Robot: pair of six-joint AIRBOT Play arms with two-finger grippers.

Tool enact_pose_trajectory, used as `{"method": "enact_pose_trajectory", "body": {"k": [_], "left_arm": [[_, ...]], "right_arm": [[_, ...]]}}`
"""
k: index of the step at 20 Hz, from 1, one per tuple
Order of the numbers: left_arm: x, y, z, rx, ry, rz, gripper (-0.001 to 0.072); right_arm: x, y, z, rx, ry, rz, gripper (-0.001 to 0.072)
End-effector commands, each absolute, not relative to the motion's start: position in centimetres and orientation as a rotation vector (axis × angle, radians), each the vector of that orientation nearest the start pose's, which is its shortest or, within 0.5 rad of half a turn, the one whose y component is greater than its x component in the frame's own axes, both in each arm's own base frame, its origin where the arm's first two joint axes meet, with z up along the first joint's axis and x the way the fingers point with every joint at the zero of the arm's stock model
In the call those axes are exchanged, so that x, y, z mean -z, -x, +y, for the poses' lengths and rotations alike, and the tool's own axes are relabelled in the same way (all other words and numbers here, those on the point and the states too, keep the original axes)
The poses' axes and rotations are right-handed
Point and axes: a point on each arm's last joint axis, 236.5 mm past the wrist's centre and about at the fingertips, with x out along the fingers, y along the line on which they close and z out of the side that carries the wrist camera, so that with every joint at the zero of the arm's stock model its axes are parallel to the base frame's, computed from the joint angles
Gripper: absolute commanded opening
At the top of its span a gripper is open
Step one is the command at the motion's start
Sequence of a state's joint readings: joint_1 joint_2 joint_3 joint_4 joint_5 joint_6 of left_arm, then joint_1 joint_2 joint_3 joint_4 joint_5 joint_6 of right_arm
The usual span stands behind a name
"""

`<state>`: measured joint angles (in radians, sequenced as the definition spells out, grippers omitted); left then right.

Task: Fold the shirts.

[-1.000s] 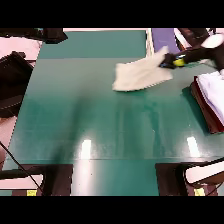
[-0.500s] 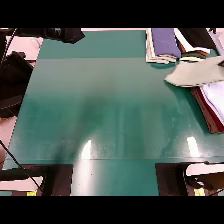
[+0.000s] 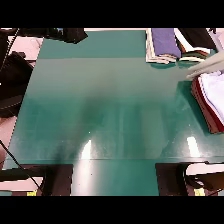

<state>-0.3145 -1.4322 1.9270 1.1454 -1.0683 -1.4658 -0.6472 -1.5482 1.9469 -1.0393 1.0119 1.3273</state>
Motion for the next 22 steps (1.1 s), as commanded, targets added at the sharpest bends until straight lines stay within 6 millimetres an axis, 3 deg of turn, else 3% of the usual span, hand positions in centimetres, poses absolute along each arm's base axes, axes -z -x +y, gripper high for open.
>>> {"method": "enact_pose_trajectory", "body": {"k": [1,5,11,14,18,20,21,22], "left_arm": [[-28.4,-45.7,-24.0,0.642,0.112,0.599,0.0026],[-27.7,-45.6,-24.0,0.644,0.106,0.623,0.0026],[-26.2,-46.0,-24.3,0.645,0.104,0.662,0.0027],[-25.9,-46.3,-24.3,0.644,0.105,0.666,0.0027],[-25.4,-46.4,-24.4,0.643,0.103,0.676,0.0027],[-25.4,-46.4,-24.4,0.644,0.104,0.675,0.0027],[-25.4,-46.4,-24.4,0.644,0.104,0.676,0.0026],[-25.4,-46.4,-24.4,0.643,0.105,0.675,0.0026]], "right_arm": [[-30.5,-50.1,-25.1,0.227,-0.276,0.332,0.0016],[-29.7,-48.3,-25.5,0.233,-0.262,0.389,0.0016],[-27.3,-41.8,-25.7,0.290,-0.307,0.490,0.0016],[-24.1,-37.3,-25.4,0.306,-0.331,0.613,0.0016],[-18.2,-29.9,-27.1,0.449,-0.356,0.827,0.0017],[-16.1,-27.1,-27.6,0.504,-0.385,0.879,0.0022],[-15.1,-26.0,-27.6,0.523,-0.408,0.895,0.0062],[-14.1,-25.1,-27.6,0.536,-0.432,0.910,0.0202]]}}
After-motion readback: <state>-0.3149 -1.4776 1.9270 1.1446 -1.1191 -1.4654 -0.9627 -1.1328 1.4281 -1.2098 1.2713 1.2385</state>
